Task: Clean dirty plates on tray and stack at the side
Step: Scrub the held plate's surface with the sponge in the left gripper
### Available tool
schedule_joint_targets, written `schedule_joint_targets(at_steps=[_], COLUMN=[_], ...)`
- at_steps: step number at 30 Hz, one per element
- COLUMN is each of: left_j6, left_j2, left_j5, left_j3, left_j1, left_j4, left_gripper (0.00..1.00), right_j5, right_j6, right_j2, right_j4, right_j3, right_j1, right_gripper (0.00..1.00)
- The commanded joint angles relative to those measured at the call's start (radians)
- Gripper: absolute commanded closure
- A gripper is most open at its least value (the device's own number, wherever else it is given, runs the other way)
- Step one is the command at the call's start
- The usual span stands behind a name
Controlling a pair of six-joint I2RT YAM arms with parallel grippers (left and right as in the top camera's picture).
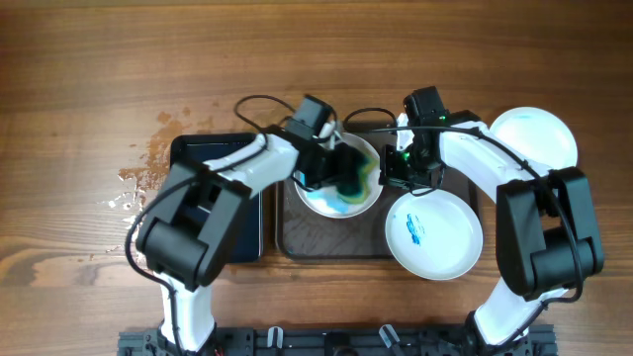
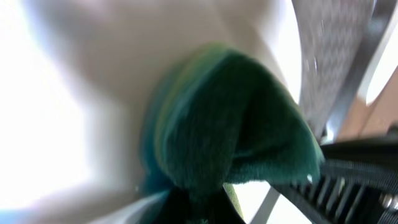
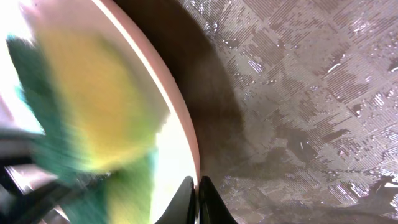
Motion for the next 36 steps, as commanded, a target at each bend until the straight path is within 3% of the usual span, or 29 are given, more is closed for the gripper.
schedule_joint_targets(at_steps=[1, 7, 11, 15, 19, 21, 28, 36], left_j6=[-0.007, 0.039, 0.051, 0.149, 0.246, 0.318, 0.323, 0.267], left_j2=[0.015, 0.015, 0.014, 0.015, 0.014, 0.014, 0.015, 0.015], left_j5=[-0.138, -0.156, -0.227, -0.219, -0.183, -0.066, 0.135, 0.157], left_j3=[0.015, 0.015, 0.015, 0.015, 0.015, 0.015, 0.015, 0.015], left_j1=[0.128, 0.242, 0.245, 0.222, 0.177, 0.133, -0.02, -0.06], left_j4=[0.003, -0.019, -0.137, -0.317, -0.439, -0.47, -0.367, -0.251], left_gripper=[0.96, 0.96, 0.96, 0.96, 0.96, 0.96, 0.96, 0.96], right_j5=[0.01, 0.01, 0.011, 0.014, 0.014, 0.014, 0.014, 0.014], right_j6=[-0.015, -0.019, -0.018, -0.019, -0.019, -0.018, -0.018, -0.022], right_j2=[0.01, 0.01, 0.01, 0.01, 0.01, 0.01, 0.01, 0.01], right_j4=[-0.015, -0.016, -0.016, -0.013, -0.013, -0.011, -0.01, -0.021], right_j3=[-0.002, -0.002, -0.002, -0.002, -0.002, -0.002, -0.002, -0.002], right_j1=[0.004, 0.004, 0.004, 0.004, 0.004, 0.004, 0.004, 0.004], right_gripper=[0.95, 0.95, 0.95, 0.95, 0.95, 0.95, 0.95, 0.95])
